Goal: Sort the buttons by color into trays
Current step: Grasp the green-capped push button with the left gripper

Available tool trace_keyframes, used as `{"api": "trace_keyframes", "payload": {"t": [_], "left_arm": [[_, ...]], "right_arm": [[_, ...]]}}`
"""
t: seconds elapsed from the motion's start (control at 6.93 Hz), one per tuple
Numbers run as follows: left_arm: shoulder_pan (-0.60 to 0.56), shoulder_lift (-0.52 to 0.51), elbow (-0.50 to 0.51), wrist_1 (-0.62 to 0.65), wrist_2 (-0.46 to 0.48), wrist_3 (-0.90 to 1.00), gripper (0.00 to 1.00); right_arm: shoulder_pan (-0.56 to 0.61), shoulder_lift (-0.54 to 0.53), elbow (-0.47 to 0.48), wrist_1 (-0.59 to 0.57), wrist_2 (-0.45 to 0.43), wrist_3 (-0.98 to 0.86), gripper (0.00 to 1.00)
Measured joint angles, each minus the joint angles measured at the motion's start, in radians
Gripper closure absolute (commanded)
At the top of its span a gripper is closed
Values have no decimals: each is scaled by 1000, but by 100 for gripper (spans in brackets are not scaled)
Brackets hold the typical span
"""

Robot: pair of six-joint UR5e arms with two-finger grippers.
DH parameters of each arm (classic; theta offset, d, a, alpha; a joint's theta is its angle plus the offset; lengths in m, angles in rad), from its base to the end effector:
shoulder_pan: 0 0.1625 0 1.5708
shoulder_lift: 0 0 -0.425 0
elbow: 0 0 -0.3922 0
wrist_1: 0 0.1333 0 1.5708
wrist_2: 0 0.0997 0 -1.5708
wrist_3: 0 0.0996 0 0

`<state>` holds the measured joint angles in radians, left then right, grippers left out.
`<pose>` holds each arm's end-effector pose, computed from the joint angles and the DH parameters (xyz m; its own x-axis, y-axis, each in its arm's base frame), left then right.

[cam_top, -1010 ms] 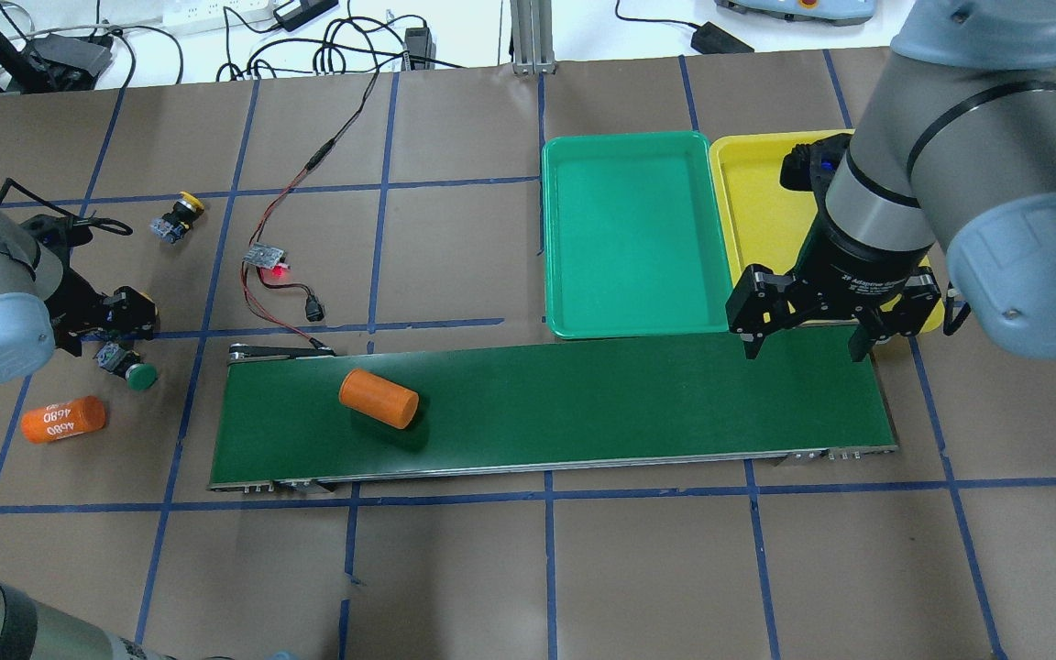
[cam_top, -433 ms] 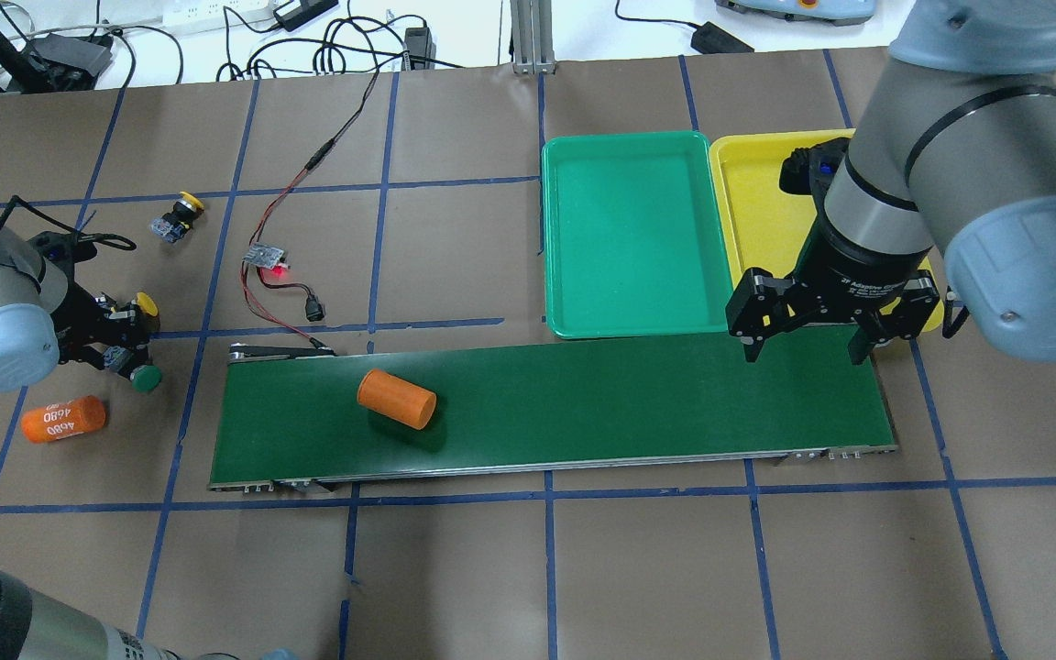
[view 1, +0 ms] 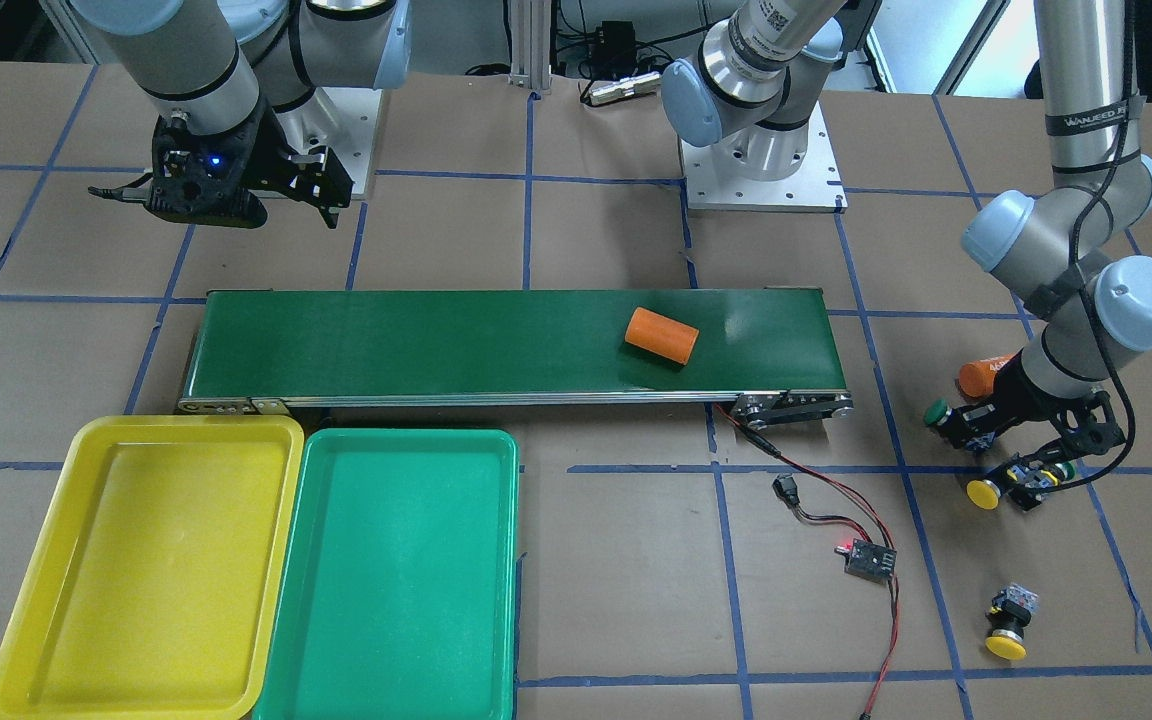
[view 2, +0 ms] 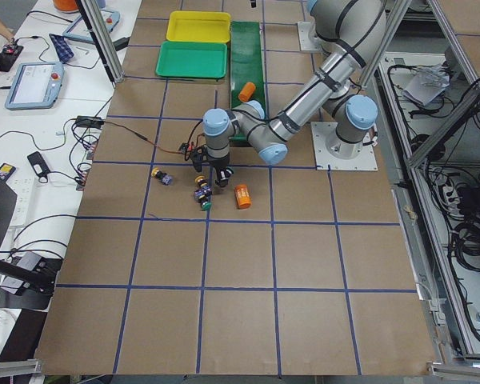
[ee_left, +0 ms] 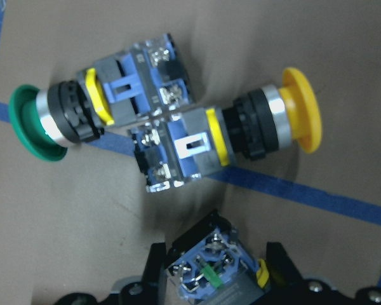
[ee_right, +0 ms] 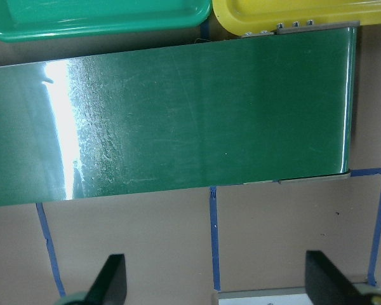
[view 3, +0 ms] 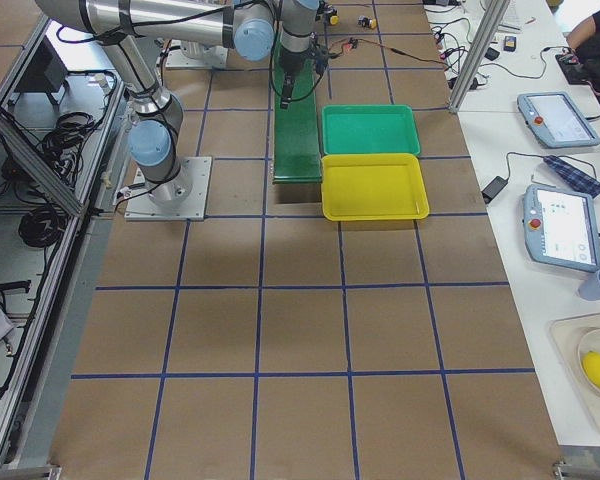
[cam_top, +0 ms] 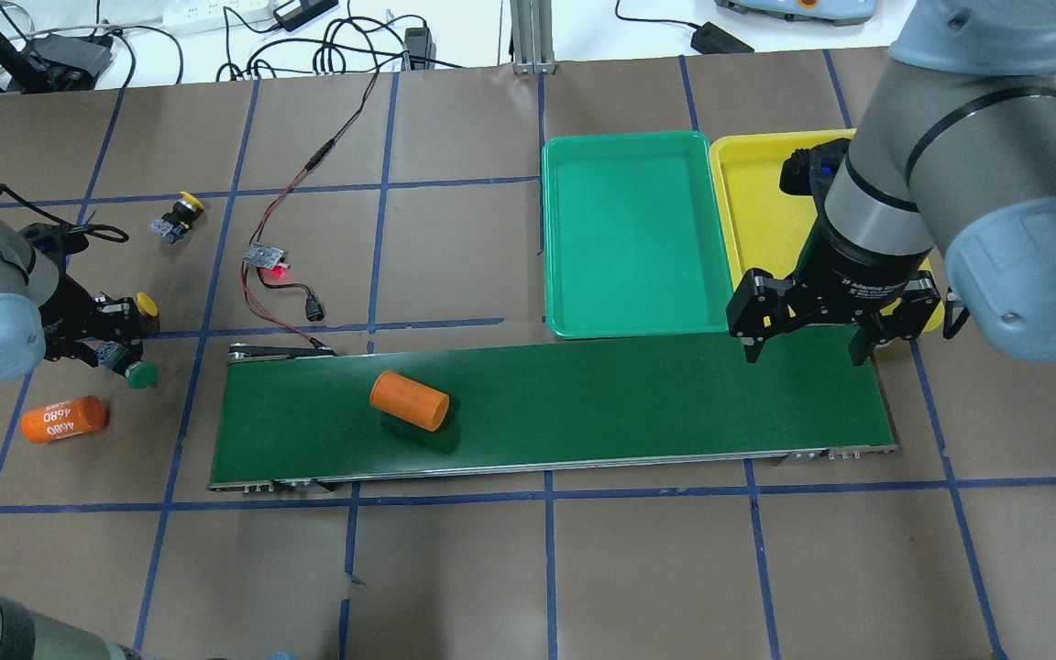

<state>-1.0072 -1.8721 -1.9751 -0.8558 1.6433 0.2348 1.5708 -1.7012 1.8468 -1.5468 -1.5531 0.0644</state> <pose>0.1740 -0.5114 0.2156 -0.9439 -0.3221 -0.0726 -0.3235 0.9462 0.0077 0.1351 -0.4142 0.4120 -0.9978 0.0664 -0.0065 0.0643 0.9834 0.1696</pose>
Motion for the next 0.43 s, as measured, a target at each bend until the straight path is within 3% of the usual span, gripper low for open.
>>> {"api": "trace_keyframes", "payload": {"t": [0.43], "left_arm": [[-106,139,24,-159,-15,-101,100]], "right_arm": [[0,0,0,-1,0,0,0]]}}
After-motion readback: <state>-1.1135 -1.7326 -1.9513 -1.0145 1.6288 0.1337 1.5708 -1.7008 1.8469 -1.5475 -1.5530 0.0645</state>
